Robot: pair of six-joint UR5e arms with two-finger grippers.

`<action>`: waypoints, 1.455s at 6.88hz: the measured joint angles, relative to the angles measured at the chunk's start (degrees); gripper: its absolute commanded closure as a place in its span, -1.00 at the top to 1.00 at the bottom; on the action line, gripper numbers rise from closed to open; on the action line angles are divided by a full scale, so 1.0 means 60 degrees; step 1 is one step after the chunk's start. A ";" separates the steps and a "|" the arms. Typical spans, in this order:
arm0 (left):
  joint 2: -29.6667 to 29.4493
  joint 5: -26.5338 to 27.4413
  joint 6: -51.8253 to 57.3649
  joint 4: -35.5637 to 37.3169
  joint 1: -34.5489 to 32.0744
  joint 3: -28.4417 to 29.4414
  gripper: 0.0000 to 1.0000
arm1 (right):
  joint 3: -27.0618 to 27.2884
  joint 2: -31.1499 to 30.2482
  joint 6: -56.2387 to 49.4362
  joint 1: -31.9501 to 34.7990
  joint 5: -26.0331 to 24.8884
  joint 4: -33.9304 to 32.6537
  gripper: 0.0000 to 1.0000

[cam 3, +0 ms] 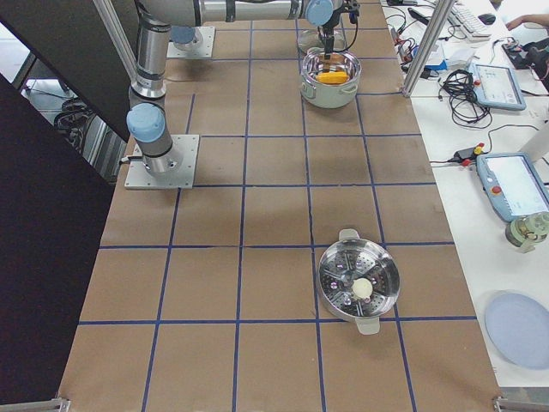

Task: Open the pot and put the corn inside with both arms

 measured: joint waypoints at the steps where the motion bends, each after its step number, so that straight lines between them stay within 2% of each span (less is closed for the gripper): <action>1: 0.0239 -0.0033 -0.0125 -0.0252 -0.0261 0.0017 1.00 | 0.0241 -0.0934 -0.0751 -0.0749 0.0006 0.1118 0.96; 2: 0.0317 -0.0019 -0.0304 -0.0336 -0.0504 0.0020 1.00 | 0.0771 -0.1839 -0.1311 -0.1368 0.0006 0.1746 0.94; 4: 0.0359 -0.0024 -0.0469 -0.0369 -0.0751 0.0025 1.00 | 0.1910 -0.2891 -0.1735 -0.1834 -0.0006 0.1893 0.96; 6: 0.0426 0.0038 -0.0763 -0.0386 -0.0941 0.0016 1.00 | 0.2179 -0.3088 -0.2017 -0.1876 -0.0027 0.1617 0.99; 10: 0.0747 0.0063 -0.1437 -0.0883 -0.1121 -0.0057 1.00 | 0.2170 -0.3114 -0.2262 -0.1776 -0.0220 0.1203 0.99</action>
